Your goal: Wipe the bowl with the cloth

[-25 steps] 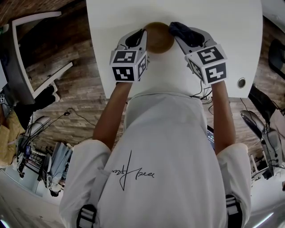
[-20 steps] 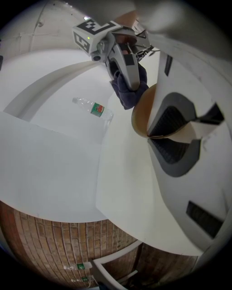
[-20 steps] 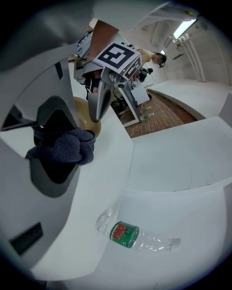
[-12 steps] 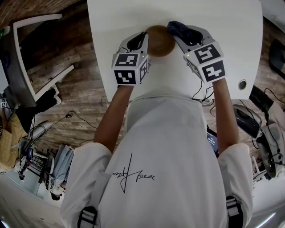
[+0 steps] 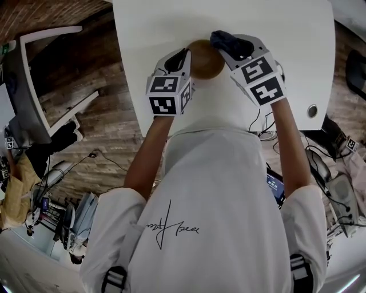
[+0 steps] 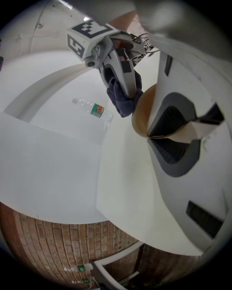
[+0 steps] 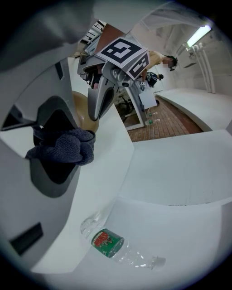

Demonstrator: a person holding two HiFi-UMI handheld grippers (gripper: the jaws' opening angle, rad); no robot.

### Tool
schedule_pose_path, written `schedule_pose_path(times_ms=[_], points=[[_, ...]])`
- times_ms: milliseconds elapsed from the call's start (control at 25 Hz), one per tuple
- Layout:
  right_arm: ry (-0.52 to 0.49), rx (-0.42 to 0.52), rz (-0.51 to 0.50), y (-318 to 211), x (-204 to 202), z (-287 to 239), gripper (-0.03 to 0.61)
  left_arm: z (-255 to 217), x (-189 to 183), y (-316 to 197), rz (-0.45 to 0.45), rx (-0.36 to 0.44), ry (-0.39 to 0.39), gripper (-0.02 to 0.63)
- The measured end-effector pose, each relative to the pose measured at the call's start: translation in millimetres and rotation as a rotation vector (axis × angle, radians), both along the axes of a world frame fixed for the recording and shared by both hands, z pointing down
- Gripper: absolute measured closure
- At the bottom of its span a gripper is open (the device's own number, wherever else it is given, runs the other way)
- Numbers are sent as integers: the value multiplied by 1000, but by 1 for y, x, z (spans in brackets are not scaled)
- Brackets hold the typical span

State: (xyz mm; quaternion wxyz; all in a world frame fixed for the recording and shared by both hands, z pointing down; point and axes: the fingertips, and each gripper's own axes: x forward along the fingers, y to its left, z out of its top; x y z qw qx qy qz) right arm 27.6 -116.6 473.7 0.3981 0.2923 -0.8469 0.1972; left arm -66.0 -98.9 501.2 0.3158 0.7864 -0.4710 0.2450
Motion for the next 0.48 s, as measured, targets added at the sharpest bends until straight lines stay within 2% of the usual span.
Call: schedule_pose_path(times_ms=[480], points=[[58,26,-62,-14,-28,5,459,4,-15,-7,-5,-10,19,591]])
